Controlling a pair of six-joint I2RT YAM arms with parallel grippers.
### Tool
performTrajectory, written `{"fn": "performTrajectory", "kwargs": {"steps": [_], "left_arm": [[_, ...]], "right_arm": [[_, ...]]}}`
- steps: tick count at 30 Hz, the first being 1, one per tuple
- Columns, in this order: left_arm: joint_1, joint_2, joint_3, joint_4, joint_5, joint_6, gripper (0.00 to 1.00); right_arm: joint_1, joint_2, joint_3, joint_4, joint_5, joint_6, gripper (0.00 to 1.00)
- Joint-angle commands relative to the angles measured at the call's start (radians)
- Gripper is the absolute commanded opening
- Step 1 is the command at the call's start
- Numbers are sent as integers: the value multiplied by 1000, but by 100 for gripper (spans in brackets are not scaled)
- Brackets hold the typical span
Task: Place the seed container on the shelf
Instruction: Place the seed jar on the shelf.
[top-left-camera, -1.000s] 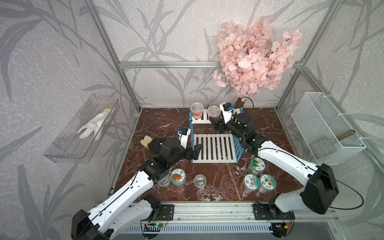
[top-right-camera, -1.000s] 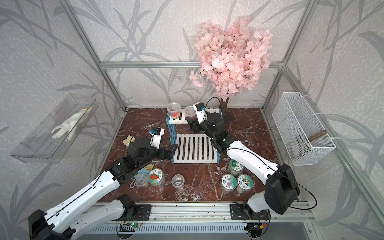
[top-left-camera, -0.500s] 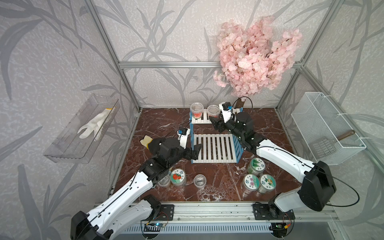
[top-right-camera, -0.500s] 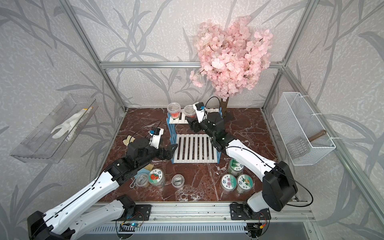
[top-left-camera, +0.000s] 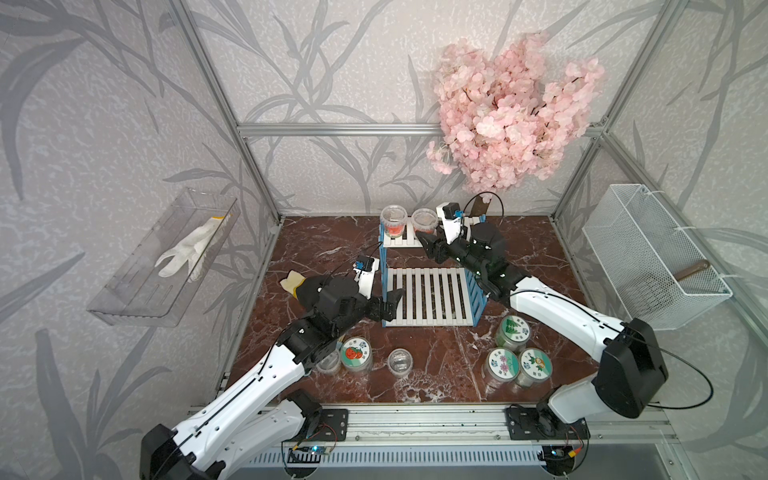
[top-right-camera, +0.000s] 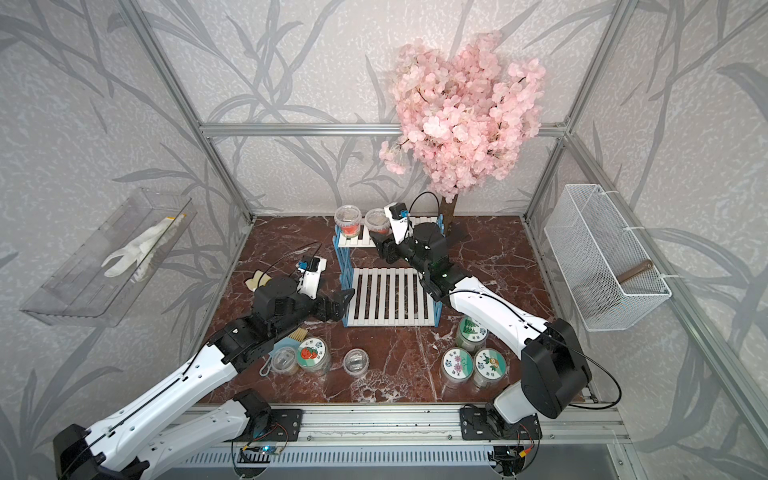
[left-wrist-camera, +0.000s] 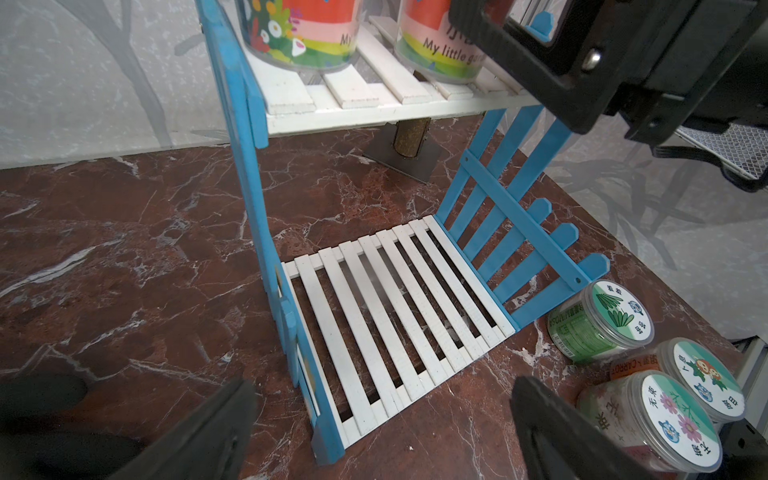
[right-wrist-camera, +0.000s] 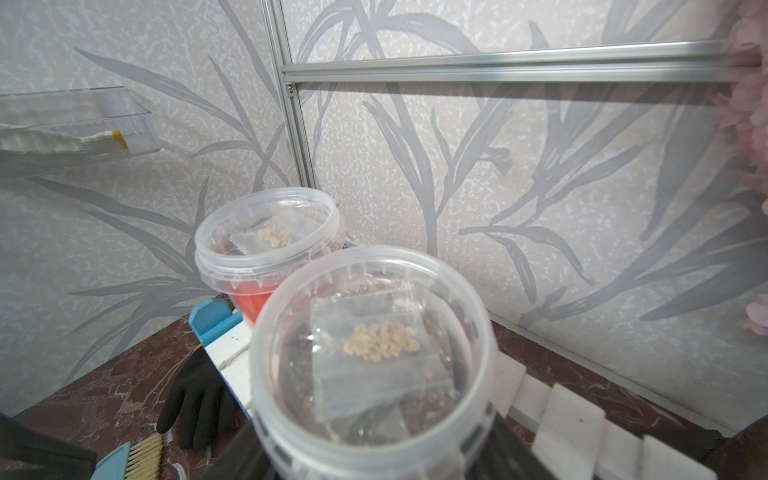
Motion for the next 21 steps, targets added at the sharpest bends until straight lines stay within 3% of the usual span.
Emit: {"fn": "performTrajectory", "kwargs": {"steps": [1, 21], "left_arm": [[4, -18, -10, 0, -14, 11, 100], [3, -16, -18, 6, -12, 11, 100]], "right_arm": [[-7, 12, 42, 33, -17, -1, 63], [-12, 36, 64, 22, -23, -2, 65]]}}
